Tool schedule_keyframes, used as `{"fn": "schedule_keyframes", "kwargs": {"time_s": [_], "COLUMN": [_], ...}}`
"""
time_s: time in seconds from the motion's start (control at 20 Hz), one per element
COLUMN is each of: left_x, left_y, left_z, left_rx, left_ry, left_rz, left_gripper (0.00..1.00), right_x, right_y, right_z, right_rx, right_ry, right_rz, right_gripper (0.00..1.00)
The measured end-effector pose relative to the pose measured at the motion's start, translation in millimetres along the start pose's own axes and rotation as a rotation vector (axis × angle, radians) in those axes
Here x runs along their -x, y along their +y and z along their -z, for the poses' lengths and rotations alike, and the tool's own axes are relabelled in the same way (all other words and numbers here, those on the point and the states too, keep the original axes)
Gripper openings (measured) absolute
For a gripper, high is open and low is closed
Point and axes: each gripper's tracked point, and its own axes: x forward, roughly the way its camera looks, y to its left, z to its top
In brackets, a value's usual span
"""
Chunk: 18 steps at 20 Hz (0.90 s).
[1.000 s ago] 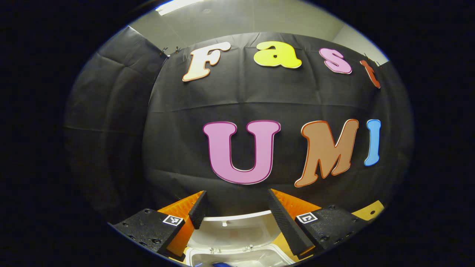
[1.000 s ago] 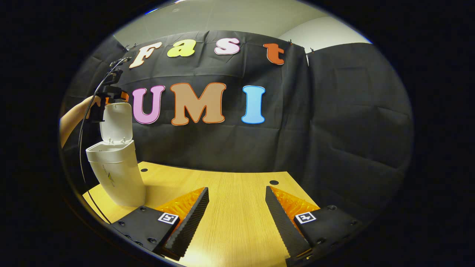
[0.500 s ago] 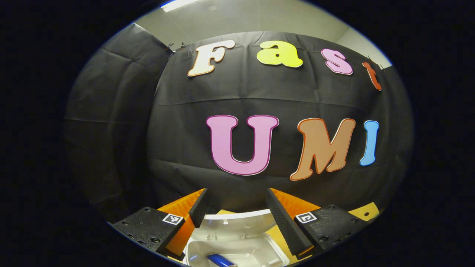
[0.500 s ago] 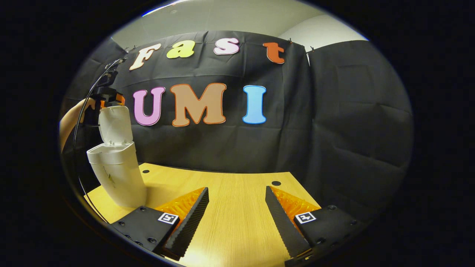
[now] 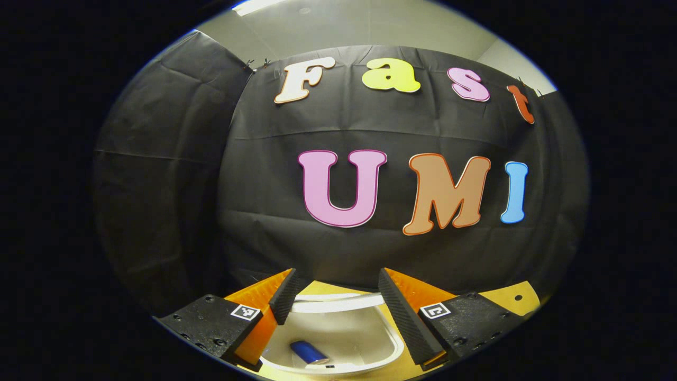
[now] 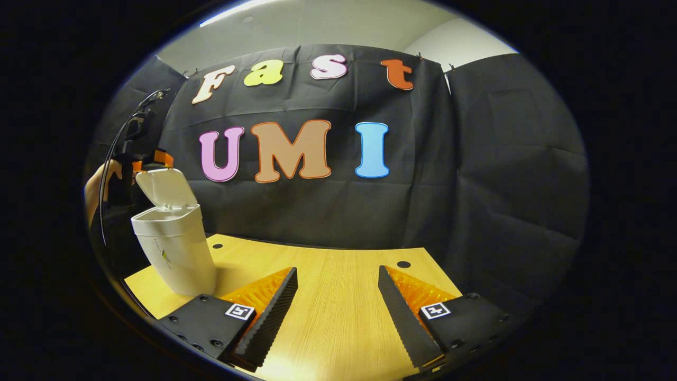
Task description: Press the lid of the desktop garbage bin to open it, pick up the crumpled paper on the desktop and throw it into the bin, then pick up the pop can on the desktop and drop it into the bin, and finally close the garbage bin lid.
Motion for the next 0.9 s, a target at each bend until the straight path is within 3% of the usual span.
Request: {"fn": "schedule_keyframes", "kwargs": {"time_s": [0.7, 0.9], "left_x": [32.8, 36.7], "left_y": [-3.9, -3.2], "left_z": [60.0, 90.1], "left_rx": [-0.023, -0.026], "left_ry": [0.047, 0.108], "left_rz": [-0.008, -0.006], "left_gripper": [0.96, 0.96], "right_x": [-7.2, -10.8], "right_y": [5.8, 5.8], "right_z": [9.8, 7.7], "right_rx": [0.044, 0.044], "right_ry": [0.04, 0.037], "right_rz": [-0.054, -0.052], "right_gripper": [0.98, 0.98]}}
